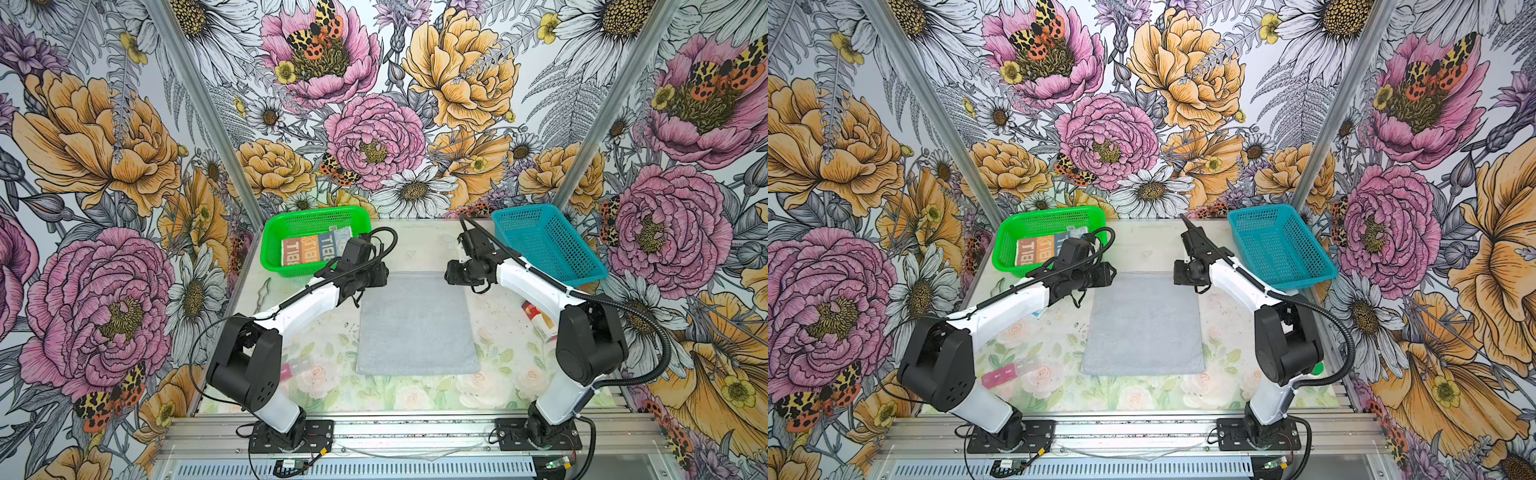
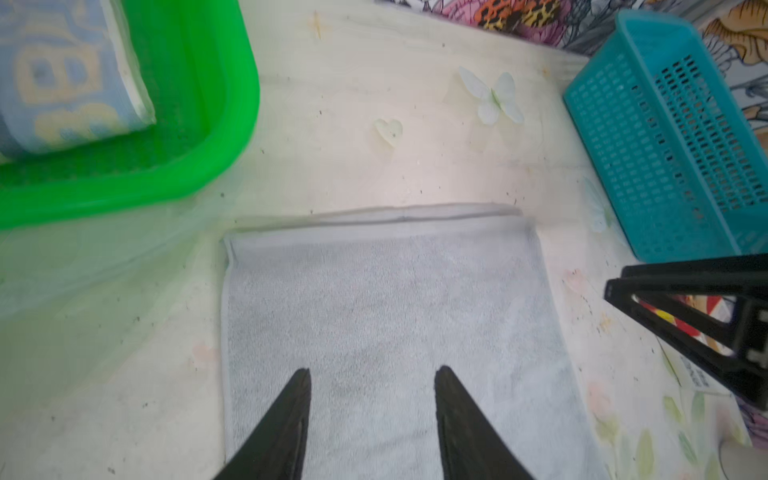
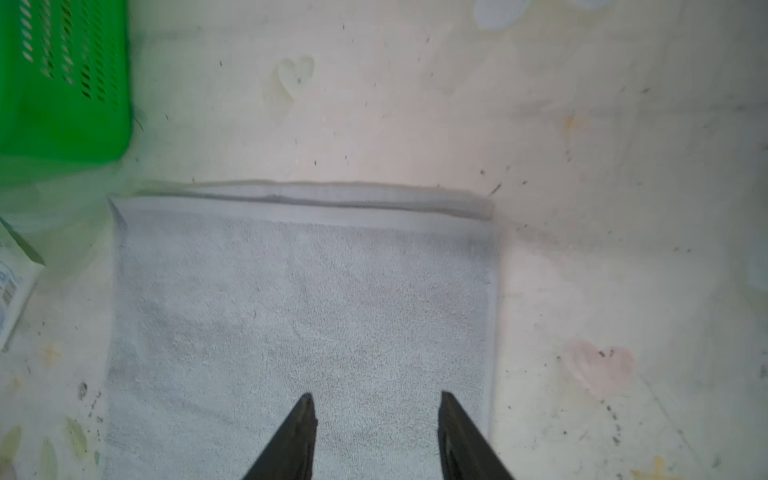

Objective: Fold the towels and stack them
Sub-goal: 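Lower both grippers to the towel's near corners and pinch them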

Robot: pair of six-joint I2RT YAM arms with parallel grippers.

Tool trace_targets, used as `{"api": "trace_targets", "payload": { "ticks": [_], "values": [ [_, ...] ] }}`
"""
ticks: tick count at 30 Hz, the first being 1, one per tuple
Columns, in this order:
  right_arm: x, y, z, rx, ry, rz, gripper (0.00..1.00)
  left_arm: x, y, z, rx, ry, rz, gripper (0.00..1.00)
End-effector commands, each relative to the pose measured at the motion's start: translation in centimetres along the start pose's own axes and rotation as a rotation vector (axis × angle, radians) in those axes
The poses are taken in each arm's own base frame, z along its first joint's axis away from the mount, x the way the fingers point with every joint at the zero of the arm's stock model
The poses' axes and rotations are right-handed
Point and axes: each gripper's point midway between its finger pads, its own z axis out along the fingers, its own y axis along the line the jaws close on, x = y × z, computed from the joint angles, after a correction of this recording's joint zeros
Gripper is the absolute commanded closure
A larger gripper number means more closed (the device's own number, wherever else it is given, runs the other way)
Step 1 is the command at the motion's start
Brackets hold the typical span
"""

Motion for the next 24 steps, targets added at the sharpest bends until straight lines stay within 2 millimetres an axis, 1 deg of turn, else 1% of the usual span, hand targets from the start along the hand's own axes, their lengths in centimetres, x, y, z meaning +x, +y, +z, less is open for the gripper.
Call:
{"api": "trace_targets", "payload": {
  "ticks": [1, 3, 5, 8, 11, 14, 17, 19, 21, 24],
  "values": [
    [3.1, 0.7, 2.1, 0.023, 0.058, 0.018, 0.51, 5.5, 0.6, -0.8, 0.042, 0.166, -0.029, 0.52],
    [4.8, 1.0, 2.8, 0.023, 0.096, 0.043, 0.52, 8.3, 1.0, -0.9, 0.043, 0.237, -0.044, 0.54],
    [6.7, 0.7, 2.9, 0.042, 0.122, 0.074, 0.53, 10.9, 1.4, -1.2, 0.019, 0.285, -0.048, 0.54],
    [10.1, -0.3, 2.3, 0.087, 0.148, 0.104, 0.54, 14.4, 2.3, -2.1, -0.022, 0.336, -0.084, 0.54],
    [12.9, -1.3, 1.5, 0.106, 0.17, 0.131, 0.54, 16.9, 3.1, -3.5, -0.069, 0.339, -0.112, 0.54],
    [15.8, -2.5, 0.8, 0.13, 0.191, 0.169, 0.54, 18.9, 3.4, -5.0, -0.075, 0.341, -0.152, 0.54],
    [18.4, -4.0, 0.2, 0.161, 0.215, 0.201, 0.54, 20.8, 4.9, -6.0, -0.113, 0.358, -0.189, 0.54],
    [19.7, -4.6, -0.2, 0.178, 0.23, 0.214, 0.54, 21.4, 5.4, -6.6, -0.125, 0.354, -0.198, 0.54],
    [20.3, -4.6, -1.0, 0.187, 0.225, 0.211, 0.54, 21.5, 5.6, -7.6, -0.126, 0.34, -0.206, 0.54],
    [20.6, -4.1, -2.8, 0.188, 0.2, 0.209, 0.54, 21.5, 5.2, -9.1, -0.115, 0.311, -0.229, 0.54]
  ]
}}
